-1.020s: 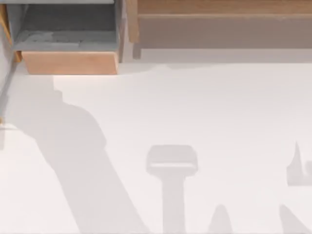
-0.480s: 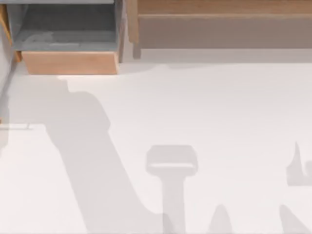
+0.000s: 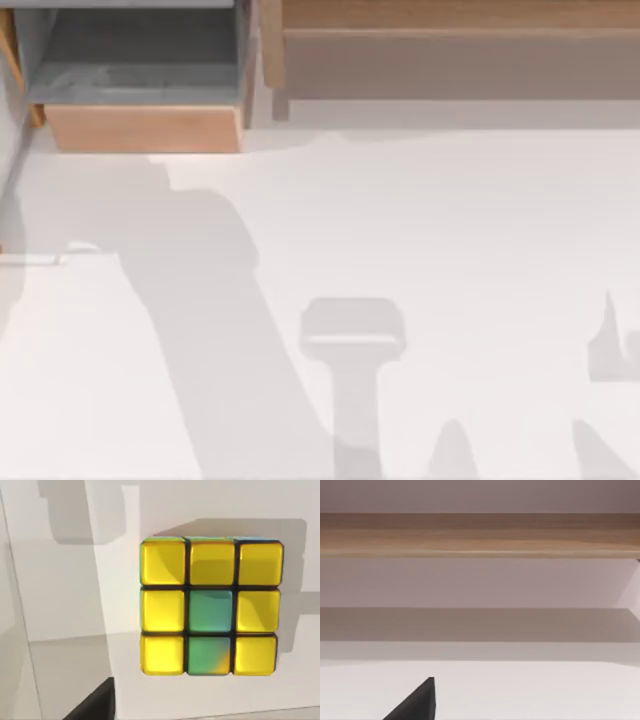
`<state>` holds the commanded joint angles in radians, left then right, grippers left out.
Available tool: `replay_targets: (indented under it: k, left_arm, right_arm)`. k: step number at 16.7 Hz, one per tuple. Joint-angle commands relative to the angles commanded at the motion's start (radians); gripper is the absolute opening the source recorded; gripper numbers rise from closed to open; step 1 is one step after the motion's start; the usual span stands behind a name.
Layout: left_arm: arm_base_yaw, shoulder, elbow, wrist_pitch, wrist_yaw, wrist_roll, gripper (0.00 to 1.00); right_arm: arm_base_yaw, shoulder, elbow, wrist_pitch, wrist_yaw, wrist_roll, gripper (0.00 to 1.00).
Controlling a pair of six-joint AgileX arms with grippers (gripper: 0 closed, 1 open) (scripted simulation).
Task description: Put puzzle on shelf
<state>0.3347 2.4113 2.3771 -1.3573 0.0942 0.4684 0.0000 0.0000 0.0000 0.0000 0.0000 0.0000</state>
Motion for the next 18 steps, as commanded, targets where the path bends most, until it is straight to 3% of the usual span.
replay_targets:
  k: [18]
  left_arm:
    - [0.008,0.121,-0.059,0.178,0.006,0.009,1.00]
  right_arm:
    - [0.000,0.000,0.000,0.000,0.000,0.000,1.00]
